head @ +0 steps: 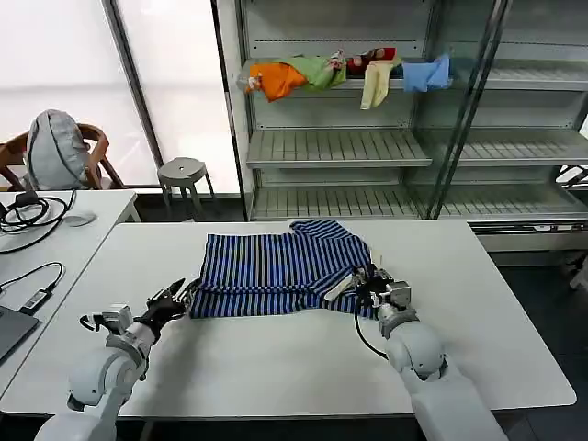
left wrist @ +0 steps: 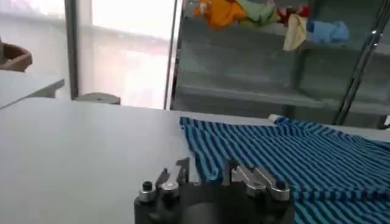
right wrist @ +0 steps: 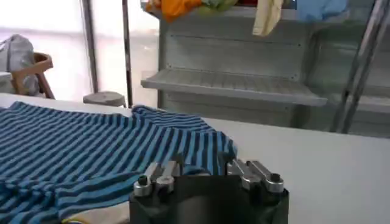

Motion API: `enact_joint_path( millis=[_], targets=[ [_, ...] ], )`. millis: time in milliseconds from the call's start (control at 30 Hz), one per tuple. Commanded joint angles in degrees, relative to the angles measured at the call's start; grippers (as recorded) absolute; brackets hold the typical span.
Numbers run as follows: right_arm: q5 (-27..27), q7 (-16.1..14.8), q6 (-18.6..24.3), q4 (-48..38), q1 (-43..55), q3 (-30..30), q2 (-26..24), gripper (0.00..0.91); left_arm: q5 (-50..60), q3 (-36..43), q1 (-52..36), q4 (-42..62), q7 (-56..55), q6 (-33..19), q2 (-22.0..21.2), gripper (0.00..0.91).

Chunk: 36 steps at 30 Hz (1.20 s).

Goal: Fold and organize the clothes.

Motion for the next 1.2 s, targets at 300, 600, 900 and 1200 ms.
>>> enact_joint_path(
  millis=[300, 600, 900, 1200],
  targets=[
    [2.8, 0.0, -3.7, 12.8, -14.6, 4.3, -5.3, 0.846, 6.0, 3.4, 9.1, -9.3, -6.7, 7.8, 0.5, 0.907],
    [5.1, -1.1, -3.7, 11.6, -15.3, 3.7, -5.4, 0.000, 3.6, 4.3, 8.3, -7.6, -11.6, 7.2, -0.7, 0.010],
    [7.0, -1.1, -3.7, 10.8, -14.6, 3.6, -5.4, 0.000, 5.6, 4.8, 8.0, -6.7, -10.6, 7.7, -0.2, 0.010],
    [7.4, -1.0, -3.8, 10.2, -14.0, 4.1, -5.6, 0.000, 7.0, 4.1, 7.1, -5.9, -9.6, 7.5, 0.1, 0.020]
  ],
)
